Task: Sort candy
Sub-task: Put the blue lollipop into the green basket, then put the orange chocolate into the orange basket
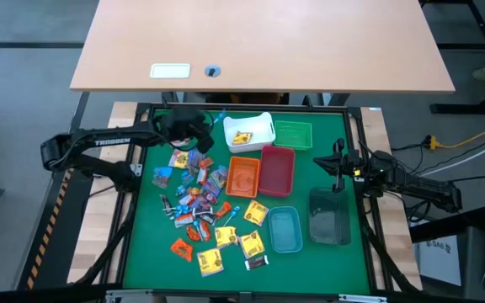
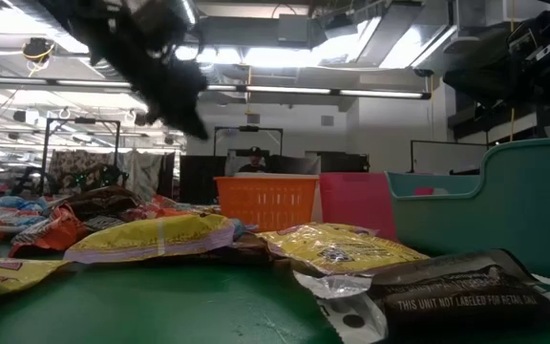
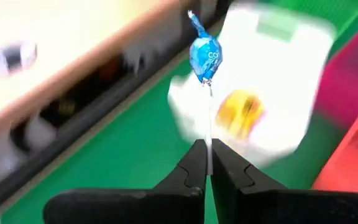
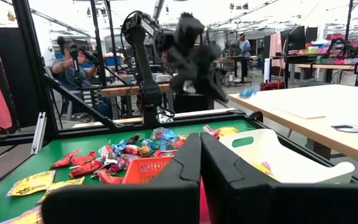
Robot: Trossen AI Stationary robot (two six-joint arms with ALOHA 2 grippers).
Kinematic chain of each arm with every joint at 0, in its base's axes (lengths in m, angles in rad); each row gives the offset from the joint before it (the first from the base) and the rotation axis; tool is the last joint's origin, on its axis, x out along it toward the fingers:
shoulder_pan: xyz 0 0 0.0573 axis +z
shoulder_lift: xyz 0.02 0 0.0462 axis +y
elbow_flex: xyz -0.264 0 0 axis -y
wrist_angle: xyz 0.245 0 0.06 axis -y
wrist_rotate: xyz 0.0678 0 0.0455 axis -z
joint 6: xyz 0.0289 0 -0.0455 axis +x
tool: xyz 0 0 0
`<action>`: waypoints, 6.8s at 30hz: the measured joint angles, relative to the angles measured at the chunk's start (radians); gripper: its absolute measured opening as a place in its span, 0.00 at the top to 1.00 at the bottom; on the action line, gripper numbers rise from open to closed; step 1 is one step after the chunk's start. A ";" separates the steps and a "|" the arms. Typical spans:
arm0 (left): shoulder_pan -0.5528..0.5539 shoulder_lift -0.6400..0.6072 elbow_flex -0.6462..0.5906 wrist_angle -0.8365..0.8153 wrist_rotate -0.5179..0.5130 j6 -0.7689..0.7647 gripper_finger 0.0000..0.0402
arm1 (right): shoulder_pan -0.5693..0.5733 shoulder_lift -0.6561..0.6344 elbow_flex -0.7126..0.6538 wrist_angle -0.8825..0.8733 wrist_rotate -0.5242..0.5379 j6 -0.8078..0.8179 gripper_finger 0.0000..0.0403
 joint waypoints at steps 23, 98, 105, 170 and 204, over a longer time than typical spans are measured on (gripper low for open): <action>-0.170 0.608 0.537 0.501 0.091 -0.030 1.00 | 0.000 0.000 0.000 0.000 0.000 0.000 0.99; -0.316 0.440 0.490 -0.996 0.008 -0.273 0.73 | 0.000 0.000 0.000 -0.005 0.000 0.000 0.99; -0.316 0.440 0.386 -0.916 -0.016 -0.181 0.73 | 0.000 0.000 0.000 -0.005 0.000 0.000 0.99; -0.208 0.478 0.224 -0.555 -0.061 -0.376 0.73 | 0.000 0.000 0.000 -0.005 0.000 0.000 0.99; -0.208 0.342 0.224 -0.548 0.052 -0.342 0.94 | 0.000 0.000 0.000 -0.005 0.000 -0.001 0.99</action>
